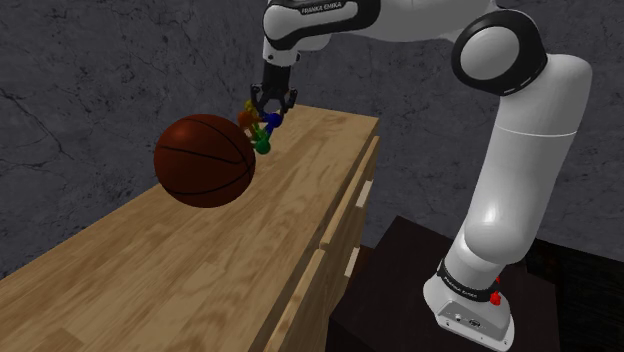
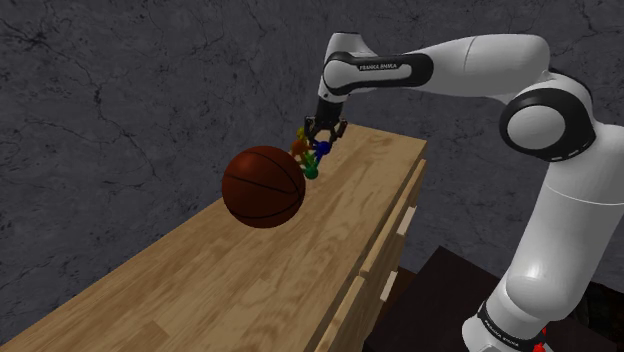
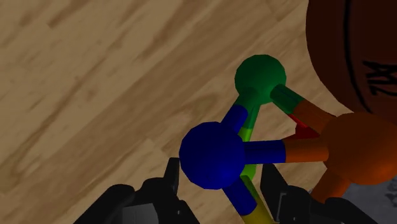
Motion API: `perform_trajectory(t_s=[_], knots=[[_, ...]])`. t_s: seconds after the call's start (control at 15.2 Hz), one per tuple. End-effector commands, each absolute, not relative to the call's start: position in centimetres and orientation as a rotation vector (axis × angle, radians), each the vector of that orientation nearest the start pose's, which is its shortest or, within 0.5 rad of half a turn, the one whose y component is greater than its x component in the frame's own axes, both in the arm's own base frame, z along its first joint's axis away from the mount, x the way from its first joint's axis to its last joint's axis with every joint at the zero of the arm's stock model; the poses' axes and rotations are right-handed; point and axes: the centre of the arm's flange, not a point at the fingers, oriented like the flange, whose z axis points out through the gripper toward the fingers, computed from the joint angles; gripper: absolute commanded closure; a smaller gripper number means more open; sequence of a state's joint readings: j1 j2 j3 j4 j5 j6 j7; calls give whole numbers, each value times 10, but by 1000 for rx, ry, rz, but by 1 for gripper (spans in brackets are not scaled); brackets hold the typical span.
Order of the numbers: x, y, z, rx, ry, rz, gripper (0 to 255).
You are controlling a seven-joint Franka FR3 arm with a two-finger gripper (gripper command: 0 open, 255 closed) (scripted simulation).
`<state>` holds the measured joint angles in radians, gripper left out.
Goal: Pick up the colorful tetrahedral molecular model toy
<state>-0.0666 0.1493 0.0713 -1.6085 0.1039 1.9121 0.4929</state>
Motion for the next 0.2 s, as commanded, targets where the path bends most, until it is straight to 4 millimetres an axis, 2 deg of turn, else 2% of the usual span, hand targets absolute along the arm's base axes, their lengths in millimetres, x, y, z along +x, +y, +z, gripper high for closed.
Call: perform_trajectory(t_s=[0.0, 0.13], knots=[[624, 8, 563, -2891, 765, -184, 255], [624, 8, 564, -2891, 765, -184, 255]])
